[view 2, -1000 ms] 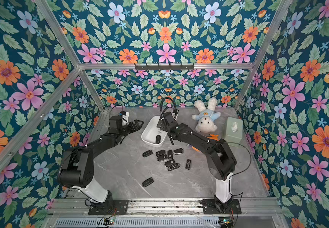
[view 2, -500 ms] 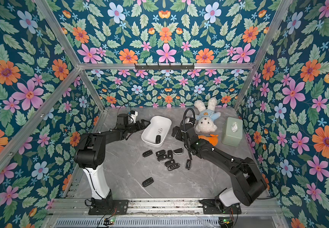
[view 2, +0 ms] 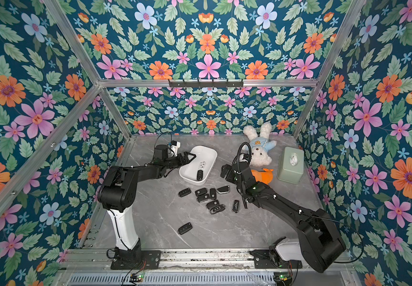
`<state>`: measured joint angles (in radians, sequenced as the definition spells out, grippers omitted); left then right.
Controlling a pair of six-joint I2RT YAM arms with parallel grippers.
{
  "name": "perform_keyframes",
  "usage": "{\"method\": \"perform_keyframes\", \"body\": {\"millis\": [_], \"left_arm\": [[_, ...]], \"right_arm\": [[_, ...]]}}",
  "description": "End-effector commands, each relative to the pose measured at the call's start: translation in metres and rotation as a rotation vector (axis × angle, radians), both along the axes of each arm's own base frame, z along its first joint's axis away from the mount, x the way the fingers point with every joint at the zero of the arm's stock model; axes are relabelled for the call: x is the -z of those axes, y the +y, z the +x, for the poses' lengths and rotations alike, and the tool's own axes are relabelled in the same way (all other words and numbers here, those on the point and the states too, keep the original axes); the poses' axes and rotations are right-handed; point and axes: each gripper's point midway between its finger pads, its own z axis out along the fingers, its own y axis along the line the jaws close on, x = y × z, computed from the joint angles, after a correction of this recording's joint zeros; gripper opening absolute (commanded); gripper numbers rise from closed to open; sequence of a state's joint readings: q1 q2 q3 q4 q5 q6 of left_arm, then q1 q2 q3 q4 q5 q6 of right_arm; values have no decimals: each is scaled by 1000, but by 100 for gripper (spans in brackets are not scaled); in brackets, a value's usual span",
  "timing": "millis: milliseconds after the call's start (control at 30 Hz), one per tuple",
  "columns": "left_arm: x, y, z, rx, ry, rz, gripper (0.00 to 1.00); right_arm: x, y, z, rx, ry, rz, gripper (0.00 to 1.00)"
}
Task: Place the car key into the storage box
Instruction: Move the storage box to the center of the board.
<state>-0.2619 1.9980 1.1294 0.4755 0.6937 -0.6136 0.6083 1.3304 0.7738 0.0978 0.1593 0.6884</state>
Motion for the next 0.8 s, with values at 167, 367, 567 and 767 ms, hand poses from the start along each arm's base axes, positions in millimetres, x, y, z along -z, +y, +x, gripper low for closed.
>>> {"method": "perform_keyframes", "body": {"millis": [167,367,567,767], "left_arm": [[-13,-28,-10,-6,-8,-55,100],[-16,-31,-20,-26,4,-65,100],[-27,-6,-26,-81,-31,129,100],[-43,23,-44,-57,-81,397,100]], "right_arm": [[3,-10,-6,30,3,-7,99],[4,-14,-10,24,4,-1,99],[2,-4,-14,-50,1,8,99],[8,7,-18,-120,24,9,99]]}}
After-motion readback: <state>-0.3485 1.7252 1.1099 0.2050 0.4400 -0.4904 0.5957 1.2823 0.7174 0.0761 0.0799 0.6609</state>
